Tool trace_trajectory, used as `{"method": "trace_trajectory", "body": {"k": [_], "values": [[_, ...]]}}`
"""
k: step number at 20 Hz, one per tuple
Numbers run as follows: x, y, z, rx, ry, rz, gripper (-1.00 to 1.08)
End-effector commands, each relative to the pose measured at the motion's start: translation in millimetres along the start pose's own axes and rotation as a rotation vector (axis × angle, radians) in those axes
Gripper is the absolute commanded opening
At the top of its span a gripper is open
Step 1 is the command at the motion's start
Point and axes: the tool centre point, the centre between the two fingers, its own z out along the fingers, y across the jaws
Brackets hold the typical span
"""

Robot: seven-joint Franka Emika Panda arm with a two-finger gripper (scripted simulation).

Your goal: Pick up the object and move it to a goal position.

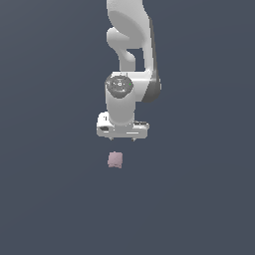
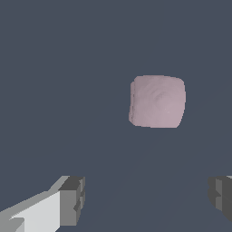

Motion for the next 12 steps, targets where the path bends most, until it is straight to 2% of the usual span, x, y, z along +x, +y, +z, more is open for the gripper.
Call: {"method": "trace_trajectory", "body": {"k": [1,12], "values": [[0.0,0.0,0.0,0.0,0.0,0.0,1.0],[-1.8,-11.5,-12.0,-0.013,0.014,-0.059,1.0]]}}
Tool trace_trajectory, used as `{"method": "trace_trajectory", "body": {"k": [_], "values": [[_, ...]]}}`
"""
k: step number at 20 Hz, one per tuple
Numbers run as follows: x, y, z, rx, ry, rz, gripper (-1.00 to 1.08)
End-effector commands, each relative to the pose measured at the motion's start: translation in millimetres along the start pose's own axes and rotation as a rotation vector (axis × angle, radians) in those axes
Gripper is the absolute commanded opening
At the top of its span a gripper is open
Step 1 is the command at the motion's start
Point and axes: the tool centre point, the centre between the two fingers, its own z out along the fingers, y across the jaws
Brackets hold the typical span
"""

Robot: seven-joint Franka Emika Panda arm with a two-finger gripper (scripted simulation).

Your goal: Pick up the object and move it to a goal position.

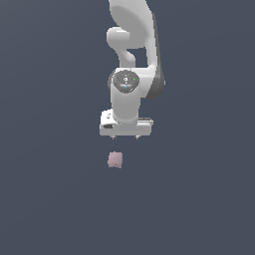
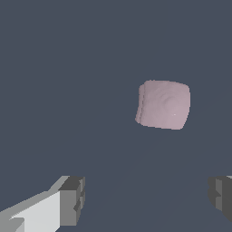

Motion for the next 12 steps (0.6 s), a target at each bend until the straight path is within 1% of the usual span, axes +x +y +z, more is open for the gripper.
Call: {"method": "trace_trajectory", "body": {"k": [1,6,12], "values": [[-0.1,0.6,0.4,0.0,0.0,0.0,1.0],[7.3,5.4,5.1,0.003,0.008,0.013,1.0],[28.1,20.9,20.3,0.011,0.031,0.053,1.0]]}}
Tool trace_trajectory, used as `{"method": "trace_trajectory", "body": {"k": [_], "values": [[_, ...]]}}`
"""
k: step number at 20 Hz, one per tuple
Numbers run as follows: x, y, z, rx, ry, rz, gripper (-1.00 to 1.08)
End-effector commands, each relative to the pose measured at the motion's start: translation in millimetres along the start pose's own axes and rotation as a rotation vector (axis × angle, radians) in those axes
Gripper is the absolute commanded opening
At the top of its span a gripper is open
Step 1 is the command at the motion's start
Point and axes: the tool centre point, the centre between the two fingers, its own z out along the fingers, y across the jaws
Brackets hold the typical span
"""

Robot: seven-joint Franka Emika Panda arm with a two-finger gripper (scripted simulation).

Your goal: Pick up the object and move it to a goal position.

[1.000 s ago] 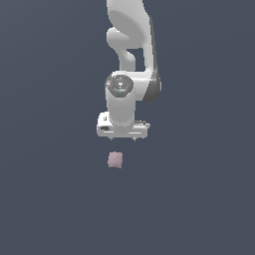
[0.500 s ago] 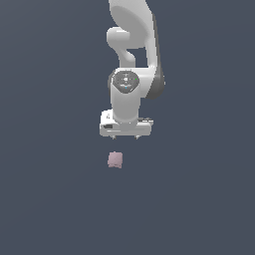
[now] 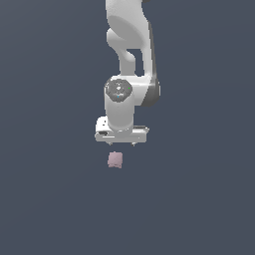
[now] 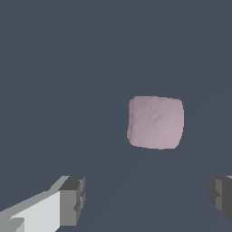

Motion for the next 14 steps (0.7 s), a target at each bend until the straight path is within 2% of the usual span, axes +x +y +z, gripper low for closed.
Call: {"method": "trace_trajectory", "body": {"k": [1,8,14], "values": [[10.4,8.3,8.6,0.004,0.011,0.021,1.0],[32.0,26.6,28.0,0.011,0.038,0.066,1.0],[34.9,30.1,31.7,0.012,0.041,0.074,1.0]]}}
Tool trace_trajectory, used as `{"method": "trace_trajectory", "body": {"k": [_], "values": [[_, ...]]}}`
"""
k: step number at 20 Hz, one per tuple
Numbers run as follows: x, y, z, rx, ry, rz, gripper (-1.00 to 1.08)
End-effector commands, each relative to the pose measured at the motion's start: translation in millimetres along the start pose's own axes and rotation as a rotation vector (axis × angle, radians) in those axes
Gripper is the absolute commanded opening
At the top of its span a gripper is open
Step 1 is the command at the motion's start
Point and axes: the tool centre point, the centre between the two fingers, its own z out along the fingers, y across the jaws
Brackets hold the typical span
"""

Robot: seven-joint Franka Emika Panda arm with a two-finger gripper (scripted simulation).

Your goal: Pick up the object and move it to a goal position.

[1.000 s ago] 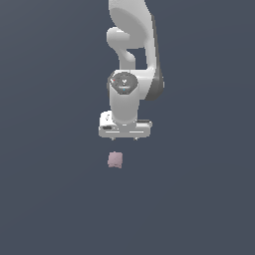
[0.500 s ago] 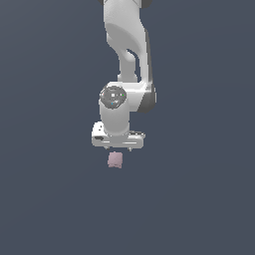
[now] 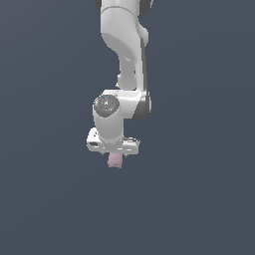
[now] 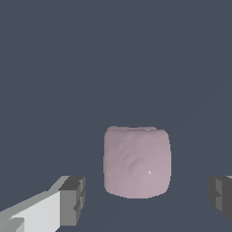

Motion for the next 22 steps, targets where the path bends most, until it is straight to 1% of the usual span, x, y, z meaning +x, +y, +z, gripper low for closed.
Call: {"method": "trace_trajectory", "body": {"k": [1,5,12,17,18,22], "values": [[0.2,-0.3,0.1,0.0,0.001,0.0,1.0],[0.2,-0.2,9.9,0.0,0.001,0.0,1.0],[0.1,0.1,44.7,0.001,0.003,0.001,1.0],[1.6,0.2,50.3,0.001,0.003,0.001,1.0],[1.6,0.2,50.3,0.001,0.003,0.001,-1.0],[1.6,0.2,50.3,0.001,0.003,0.001,-1.0]]}}
